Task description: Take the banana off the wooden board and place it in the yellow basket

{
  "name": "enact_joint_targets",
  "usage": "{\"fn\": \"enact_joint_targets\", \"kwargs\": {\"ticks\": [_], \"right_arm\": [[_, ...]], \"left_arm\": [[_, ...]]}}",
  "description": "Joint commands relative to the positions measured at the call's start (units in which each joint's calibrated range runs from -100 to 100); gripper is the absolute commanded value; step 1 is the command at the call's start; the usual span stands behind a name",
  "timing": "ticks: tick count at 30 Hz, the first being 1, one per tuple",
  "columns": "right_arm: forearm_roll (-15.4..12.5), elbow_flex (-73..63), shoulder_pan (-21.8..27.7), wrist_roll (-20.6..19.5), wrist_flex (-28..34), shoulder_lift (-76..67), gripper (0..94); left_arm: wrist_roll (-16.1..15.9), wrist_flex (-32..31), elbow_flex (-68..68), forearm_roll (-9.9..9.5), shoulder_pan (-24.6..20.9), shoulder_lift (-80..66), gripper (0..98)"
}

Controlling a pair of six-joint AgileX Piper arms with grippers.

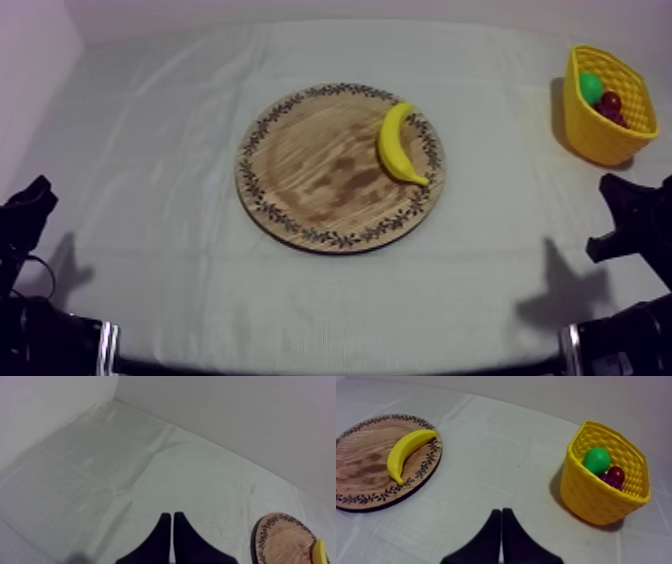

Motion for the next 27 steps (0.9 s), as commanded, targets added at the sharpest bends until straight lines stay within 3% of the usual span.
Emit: {"fn": "enact_joint_targets", "kwargs": {"ticks": [1, 12, 22, 27], "right_arm": [[-0.10, 0.03, -0.76, 0.03, 1.90, -0.03, 0.6], [-0.10, 0.03, -0.76, -0.05, 1.90, -0.03, 0.6], [0.32, -0.18, -0.67, 4.33, 3.89, 0.77, 0.3], [4.04, -0.94, -0.82, 2.19, 3.45, 3.99, 0.3]], "left_arm": [[0.01, 0.00, 0.00, -0.02, -0.01, 0.04, 0.1], [0.02, 0.00, 0.00, -0.02, -0.01, 0.04, 0.1], [0.01, 0.00, 0.00, -0.02, -0.01, 0.04, 0.1], [0.01, 0.00, 0.00, -0.02, -0.01, 0.04, 0.1]]}}
